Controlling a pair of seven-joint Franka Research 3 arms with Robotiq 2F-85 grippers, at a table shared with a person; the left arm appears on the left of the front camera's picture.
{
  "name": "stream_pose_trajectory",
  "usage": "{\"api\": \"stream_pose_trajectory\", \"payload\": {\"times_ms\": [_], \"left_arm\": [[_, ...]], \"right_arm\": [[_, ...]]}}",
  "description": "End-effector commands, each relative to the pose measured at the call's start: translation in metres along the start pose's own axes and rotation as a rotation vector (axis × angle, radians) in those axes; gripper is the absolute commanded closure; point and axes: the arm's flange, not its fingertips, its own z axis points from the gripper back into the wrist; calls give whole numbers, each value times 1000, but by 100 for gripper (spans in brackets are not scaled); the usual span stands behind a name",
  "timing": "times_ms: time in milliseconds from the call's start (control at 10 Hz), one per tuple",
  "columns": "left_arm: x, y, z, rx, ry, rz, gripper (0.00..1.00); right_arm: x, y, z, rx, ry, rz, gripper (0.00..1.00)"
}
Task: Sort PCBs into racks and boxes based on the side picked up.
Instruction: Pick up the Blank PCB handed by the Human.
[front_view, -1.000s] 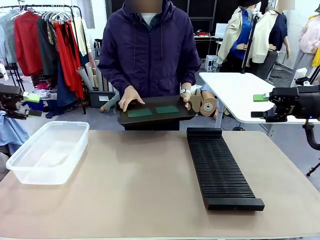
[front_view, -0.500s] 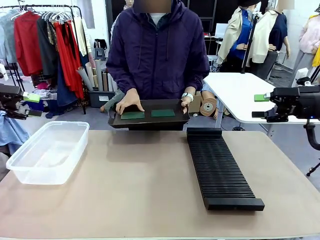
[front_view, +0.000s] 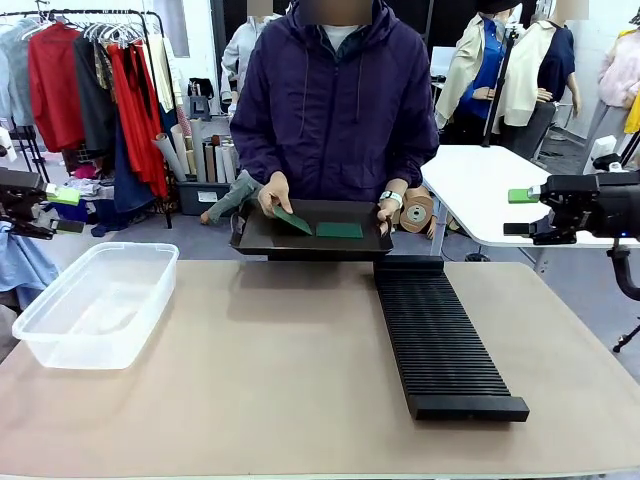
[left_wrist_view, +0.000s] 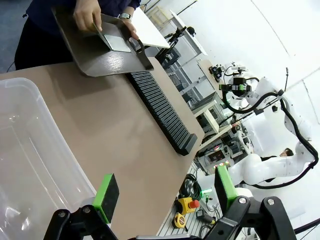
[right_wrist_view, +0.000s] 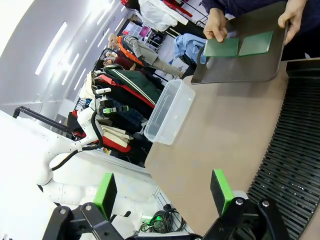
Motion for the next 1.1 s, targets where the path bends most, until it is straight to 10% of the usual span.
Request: {"api": "stream_pose_trajectory", "payload": {"times_ms": [0,1000], "left_arm": [[0,0,1,0,-3,-1,0],[0,0,1,0,-3,-1,0]], "right_arm": [[0,2,0,12,-3,4,0],[0,2,0,12,-3,4,0]]}}
